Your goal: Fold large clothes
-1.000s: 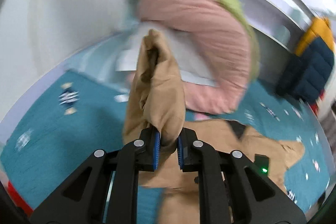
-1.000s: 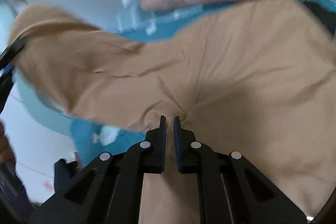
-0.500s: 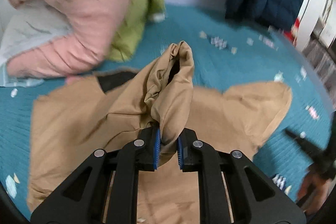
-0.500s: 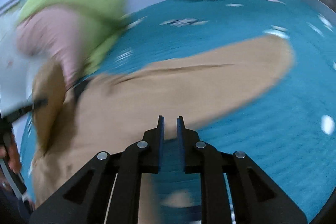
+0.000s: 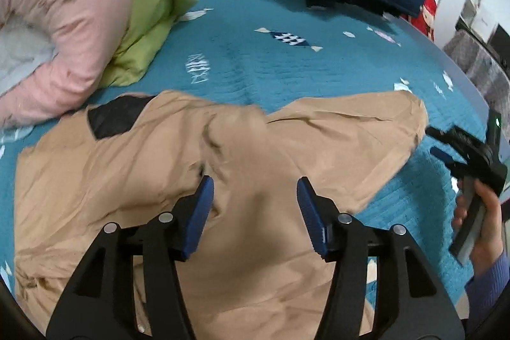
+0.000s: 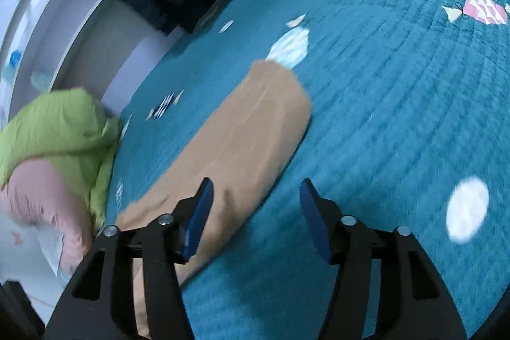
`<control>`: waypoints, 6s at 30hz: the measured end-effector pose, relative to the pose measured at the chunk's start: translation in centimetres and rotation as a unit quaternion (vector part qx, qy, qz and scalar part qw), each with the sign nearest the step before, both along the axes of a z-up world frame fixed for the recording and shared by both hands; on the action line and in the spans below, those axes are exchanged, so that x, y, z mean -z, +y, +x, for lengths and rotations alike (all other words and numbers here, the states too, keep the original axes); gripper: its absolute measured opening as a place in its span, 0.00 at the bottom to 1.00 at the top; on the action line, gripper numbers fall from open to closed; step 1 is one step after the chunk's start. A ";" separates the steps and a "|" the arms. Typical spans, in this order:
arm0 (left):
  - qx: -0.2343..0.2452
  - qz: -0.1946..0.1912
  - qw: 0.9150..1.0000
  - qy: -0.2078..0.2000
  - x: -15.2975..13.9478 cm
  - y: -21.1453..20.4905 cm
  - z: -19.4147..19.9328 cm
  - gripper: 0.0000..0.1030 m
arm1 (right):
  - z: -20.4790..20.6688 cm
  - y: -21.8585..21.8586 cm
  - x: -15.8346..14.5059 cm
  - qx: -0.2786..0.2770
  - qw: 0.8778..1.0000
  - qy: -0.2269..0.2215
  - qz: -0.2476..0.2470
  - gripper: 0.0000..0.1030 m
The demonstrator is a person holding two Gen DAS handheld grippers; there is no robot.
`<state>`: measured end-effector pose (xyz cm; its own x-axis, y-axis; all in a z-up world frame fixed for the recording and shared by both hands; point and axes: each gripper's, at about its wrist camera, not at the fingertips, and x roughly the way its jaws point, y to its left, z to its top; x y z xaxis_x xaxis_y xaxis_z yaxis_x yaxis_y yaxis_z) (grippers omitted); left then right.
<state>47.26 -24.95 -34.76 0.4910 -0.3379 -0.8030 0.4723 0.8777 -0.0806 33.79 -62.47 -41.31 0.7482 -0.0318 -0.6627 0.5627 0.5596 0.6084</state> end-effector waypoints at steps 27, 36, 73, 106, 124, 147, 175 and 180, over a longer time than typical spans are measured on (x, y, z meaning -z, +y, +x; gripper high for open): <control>-0.136 0.048 0.989 -0.042 -5.6 16.0 -0.2 0.63 | 4.0 28.8 -21.5 -0.237 0.920 -0.239 -0.201 0.09; -0.265 0.059 0.962 -0.028 -5.6 32.3 -1.9 0.65 | 11.0 51.4 -14.9 -0.412 0.875 -0.137 -0.212 0.09; -0.155 -0.023 0.986 0.060 -0.9 27.9 9.5 0.81 | 16.6 25.3 -7.7 -0.302 0.951 0.041 -0.058 0.67; -0.197 -0.070 0.977 0.047 -4.6 33.8 11.5 0.16 | 16.8 25.3 -12.4 -0.336 0.932 -0.020 -0.130 0.14; -0.193 -0.087 0.973 0.088 -4.7 38.5 -17.4 0.23 | -10.4 29.3 -12.0 -0.374 0.911 0.052 -0.166 0.22; -0.267 0.027 0.962 -0.042 -8.3 31.8 -25.8 0.84 | -11.9 32.6 -12.0 -0.353 0.931 0.050 -0.080 0.21; -0.321 -0.091 0.932 0.144 3.2 39.2 -20.4 0.85 | -1.5 39.4 -10.0 -0.380 0.922 0.064 -0.022 0.06; -0.317 -0.112 0.928 0.161 4.7 39.3 -20.6 0.85 | 3.9 42.9 -7.4 -0.388 0.915 0.108 -0.029 0.05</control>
